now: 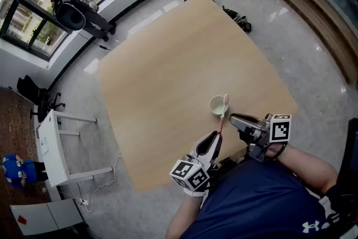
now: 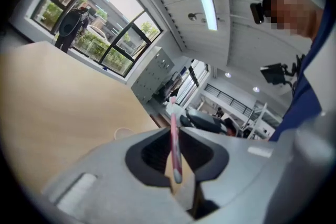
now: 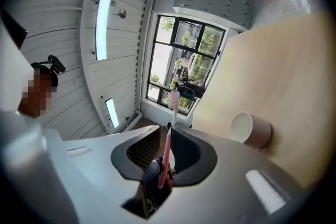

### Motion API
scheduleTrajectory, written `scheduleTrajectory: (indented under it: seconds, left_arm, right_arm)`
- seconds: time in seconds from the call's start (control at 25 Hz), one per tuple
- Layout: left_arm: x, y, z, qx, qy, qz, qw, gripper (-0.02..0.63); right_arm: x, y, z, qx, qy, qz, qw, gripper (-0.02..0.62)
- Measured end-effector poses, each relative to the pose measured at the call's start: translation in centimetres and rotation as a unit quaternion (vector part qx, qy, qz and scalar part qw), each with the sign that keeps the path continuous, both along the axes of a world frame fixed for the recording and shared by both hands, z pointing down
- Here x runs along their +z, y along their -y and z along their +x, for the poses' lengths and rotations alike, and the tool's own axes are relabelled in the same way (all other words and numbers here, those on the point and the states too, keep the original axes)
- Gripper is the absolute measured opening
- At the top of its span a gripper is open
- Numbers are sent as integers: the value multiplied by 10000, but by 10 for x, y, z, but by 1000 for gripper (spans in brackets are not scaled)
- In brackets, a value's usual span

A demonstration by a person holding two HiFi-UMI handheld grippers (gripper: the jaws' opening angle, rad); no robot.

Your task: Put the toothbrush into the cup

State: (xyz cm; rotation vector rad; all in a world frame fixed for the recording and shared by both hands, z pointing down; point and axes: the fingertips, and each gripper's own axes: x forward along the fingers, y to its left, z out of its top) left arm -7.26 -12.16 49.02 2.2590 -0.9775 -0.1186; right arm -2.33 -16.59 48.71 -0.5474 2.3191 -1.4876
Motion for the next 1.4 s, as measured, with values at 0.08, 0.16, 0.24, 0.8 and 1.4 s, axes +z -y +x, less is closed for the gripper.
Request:
scheduleTrajectory:
  seconds: [0.08, 0.16, 0.24, 0.8, 1.4]
  left_arm:
    - [-5, -1, 3, 98, -107, 61, 9999, 51]
    - [-8, -3, 8, 249, -126, 131, 9995, 51]
    - [-12, -8, 12, 386, -195, 211, 9988, 51]
    - [13, -10, 6, 249, 261, -70, 9993, 123]
    - [18, -17, -6, -126, 349, -286, 9989, 124]
  right_arm:
    - [-1, 1, 2, 11, 37, 16, 10000, 70]
    - [-4, 2, 2, -3, 121, 49, 9999, 78]
    - [-6, 0, -2, -59, 168, 77, 9998, 87]
    - [-6, 2, -3, -37, 122, 118, 9998, 37]
    - [30, 81, 28, 424, -1091, 240, 9928, 37]
